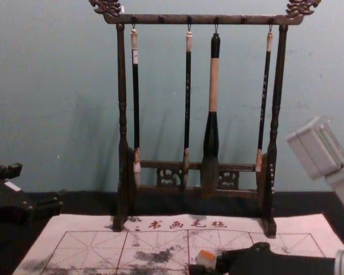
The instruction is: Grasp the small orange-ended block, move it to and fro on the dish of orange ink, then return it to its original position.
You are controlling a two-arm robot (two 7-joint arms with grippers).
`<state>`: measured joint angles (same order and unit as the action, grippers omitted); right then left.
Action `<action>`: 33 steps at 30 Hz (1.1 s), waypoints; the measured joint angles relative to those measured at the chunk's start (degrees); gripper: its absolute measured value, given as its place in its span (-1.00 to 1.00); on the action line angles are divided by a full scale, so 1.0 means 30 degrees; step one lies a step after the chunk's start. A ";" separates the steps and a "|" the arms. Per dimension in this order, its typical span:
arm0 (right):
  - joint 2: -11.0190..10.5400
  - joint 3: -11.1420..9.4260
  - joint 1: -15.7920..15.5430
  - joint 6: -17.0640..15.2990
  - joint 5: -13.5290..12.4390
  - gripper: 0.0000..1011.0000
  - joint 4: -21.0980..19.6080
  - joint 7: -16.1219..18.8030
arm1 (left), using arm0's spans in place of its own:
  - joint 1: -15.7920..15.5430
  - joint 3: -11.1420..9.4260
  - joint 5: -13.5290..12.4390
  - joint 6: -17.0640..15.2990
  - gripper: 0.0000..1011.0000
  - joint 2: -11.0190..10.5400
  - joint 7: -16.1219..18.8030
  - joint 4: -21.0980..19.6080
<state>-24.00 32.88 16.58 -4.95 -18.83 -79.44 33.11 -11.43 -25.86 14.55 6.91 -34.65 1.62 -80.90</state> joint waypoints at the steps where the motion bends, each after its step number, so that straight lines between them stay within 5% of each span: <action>1: -0.0007 0.0020 -0.0026 -0.0012 -0.0025 -0.77 -0.0032 0.0025 | 0.0000 0.0000 0.0000 0.0000 0.98 0.0000 0.0001 0.0000; 19: 0.0903 0.0765 0.0748 0.0070 -0.0067 -0.77 0.0959 0.0270 | 0.0000 -0.0001 0.0000 0.0000 0.98 0.0000 0.0001 -0.0001; 33: 0.1490 0.0531 0.1499 0.0262 0.0192 -0.77 0.2130 -0.0291 | 0.0000 0.0000 -0.0001 0.0000 0.98 0.0000 0.0001 0.0000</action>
<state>-19.52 34.47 21.07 -4.16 -18.25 -73.05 32.23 -11.43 -25.86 14.55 6.91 -34.65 1.62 -80.90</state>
